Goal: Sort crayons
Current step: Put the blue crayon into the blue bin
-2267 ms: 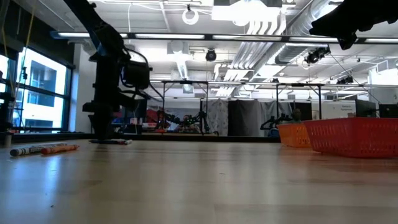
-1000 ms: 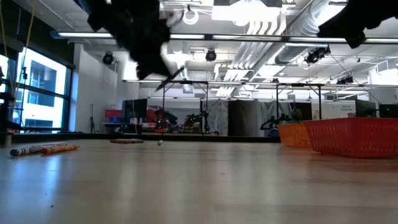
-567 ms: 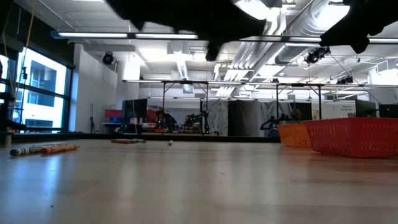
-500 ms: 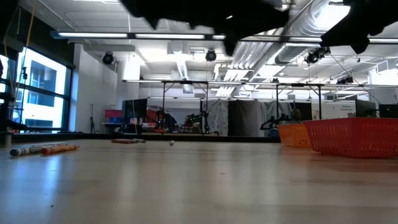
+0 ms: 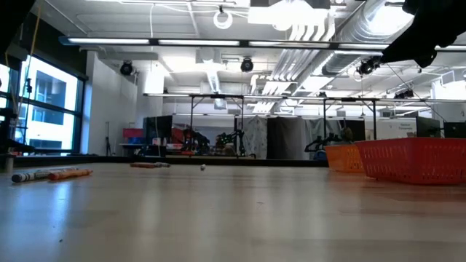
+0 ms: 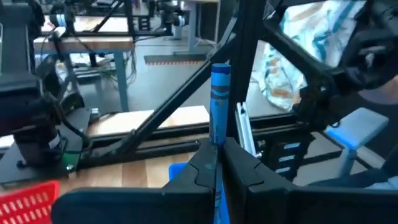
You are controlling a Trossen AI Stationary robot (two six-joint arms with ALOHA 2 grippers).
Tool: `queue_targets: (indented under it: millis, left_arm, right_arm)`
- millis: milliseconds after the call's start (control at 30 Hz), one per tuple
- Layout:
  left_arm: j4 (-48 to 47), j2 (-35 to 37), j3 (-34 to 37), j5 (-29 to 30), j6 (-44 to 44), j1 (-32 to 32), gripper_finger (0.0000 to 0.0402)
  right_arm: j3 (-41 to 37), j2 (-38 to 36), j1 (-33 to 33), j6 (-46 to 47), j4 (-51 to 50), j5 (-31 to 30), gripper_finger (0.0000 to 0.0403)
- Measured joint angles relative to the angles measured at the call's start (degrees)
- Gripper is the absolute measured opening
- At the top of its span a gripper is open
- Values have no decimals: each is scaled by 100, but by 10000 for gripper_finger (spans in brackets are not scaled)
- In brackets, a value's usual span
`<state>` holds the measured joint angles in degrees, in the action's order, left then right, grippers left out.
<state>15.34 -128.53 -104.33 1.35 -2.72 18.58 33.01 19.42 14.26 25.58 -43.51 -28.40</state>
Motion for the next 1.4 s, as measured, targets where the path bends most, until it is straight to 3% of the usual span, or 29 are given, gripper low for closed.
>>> queue_targets:
  millis: [333, 600, 800, 1000, 1400]
  left_arm:
    - [194, -1462, -1317, 71, -789, 56, 0]
    - [19, -1838, -1399, 98, -1797, 191, 0]
    - [-363, -1832, -1379, 626, -1821, 342, 0]
    - [-581, -1832, -1377, 716, -1823, 377, 3]
    - [-470, -1830, -1423, 721, -1452, 351, 90]
  right_arm:
    - [0, 0, 0, -122, 0, 414, 84]
    - [0, 0, 0, -161, 0, 494, 84]
    - [0, 0, 0, -161, -2, 535, 84]
    - [0, 0, 0, -57, -123, 900, 84]
    - [0, 0, 0, -8, -168, 984, 84]
